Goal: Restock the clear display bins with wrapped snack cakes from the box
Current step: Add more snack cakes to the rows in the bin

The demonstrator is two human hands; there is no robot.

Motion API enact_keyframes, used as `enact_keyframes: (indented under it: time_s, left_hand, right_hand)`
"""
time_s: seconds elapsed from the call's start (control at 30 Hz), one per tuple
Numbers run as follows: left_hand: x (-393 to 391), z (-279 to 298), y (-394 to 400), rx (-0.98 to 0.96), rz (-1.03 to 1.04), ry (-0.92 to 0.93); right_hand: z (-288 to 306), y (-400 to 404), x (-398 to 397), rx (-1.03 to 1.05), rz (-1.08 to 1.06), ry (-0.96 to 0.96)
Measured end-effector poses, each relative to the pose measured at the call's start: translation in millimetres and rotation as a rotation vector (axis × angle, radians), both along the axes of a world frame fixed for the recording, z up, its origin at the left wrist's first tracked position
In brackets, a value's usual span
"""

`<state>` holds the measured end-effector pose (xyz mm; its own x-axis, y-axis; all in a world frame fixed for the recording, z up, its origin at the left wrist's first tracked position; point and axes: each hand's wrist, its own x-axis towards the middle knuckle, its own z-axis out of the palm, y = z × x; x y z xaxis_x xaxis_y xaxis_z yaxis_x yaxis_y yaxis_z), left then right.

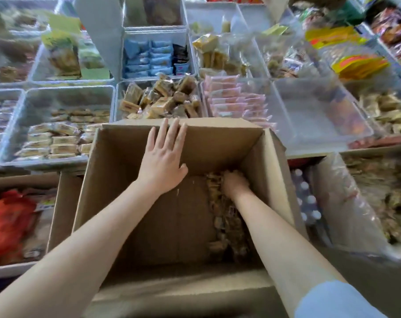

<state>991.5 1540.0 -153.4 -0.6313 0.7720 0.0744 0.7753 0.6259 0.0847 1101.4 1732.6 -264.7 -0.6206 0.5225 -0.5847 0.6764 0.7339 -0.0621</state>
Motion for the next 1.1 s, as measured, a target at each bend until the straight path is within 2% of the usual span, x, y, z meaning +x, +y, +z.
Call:
enact_keyframes:
  time_s: [0.1, 0.23, 0.3, 0.4, 0.47, 0.57, 0.67, 0.73, 0.83, 0.9, 0.97, 1.1]
  left_hand:
    - [4.7, -0.4, 0.9, -0.012, 0.025, -0.012]
    - [4.0, 1.9, 6.3, -0.011, 0.033, -0.049]
    - [4.3, 3.0, 4.4, -0.007, 0.024, -0.071]
    - [1.8, 15.2, -0.7, 0.074, 0.026, -0.194]
    - [0.9, 32.4, -4.4, 0.219, 0.065, -0.384]
    - [7.4, 54.8, -16.1, 0.551, 0.241, -0.643]
    - [16.7, 65.4, -33.2, 0.733, 0.418, -0.862]
    - [16.0, 71.4, -47.1, 0.824, 0.459, -0.981]
    - [-4.4, 82.4, -76.0, 0.879, 0.403, -0.957]
    - [-23.6, 90.5, -101.6, 0.916, 0.348, -0.973]
    - [-44.4, 97.0, -131.2, 0.954, 0.31, -0.968]
    - [-108.5, 88.0, -198.7, 1.034, 0.314, -0.853]
  right_hand:
    - [-8.3, -8.7, 4.3, 0.015, -0.019, -0.018]
    - [14.1, -13.9, -8.3, -0.013, -0.011, 0.046]
    - [39.2, -17.3, -16.5, -0.193, -0.108, 0.134]
    - [84.6, -25.3, -18.9, -0.589, -0.373, 0.292]
    - [112.4, -31.3, -12.7, -0.838, -0.433, 0.365]
    - [138.1, -39.0, -5.6, -1.161, -0.498, 0.519]
    - [152.8, -52.1, -7.3, -1.338, -0.431, 0.597]
    - [160.9, -66.0, -13.4, -1.337, -0.317, 0.604]
    - [174.0, -92.3, -33.4, -1.144, -0.149, 0.629]
    - [182.4, -110.7, -52.6, -0.994, -0.071, 0.724]
    - [192.5, -134.7, -76.2, -0.932, 0.012, 0.828]
    - [204.3, -199.8, -141.9, -0.856, 0.116, 0.91]
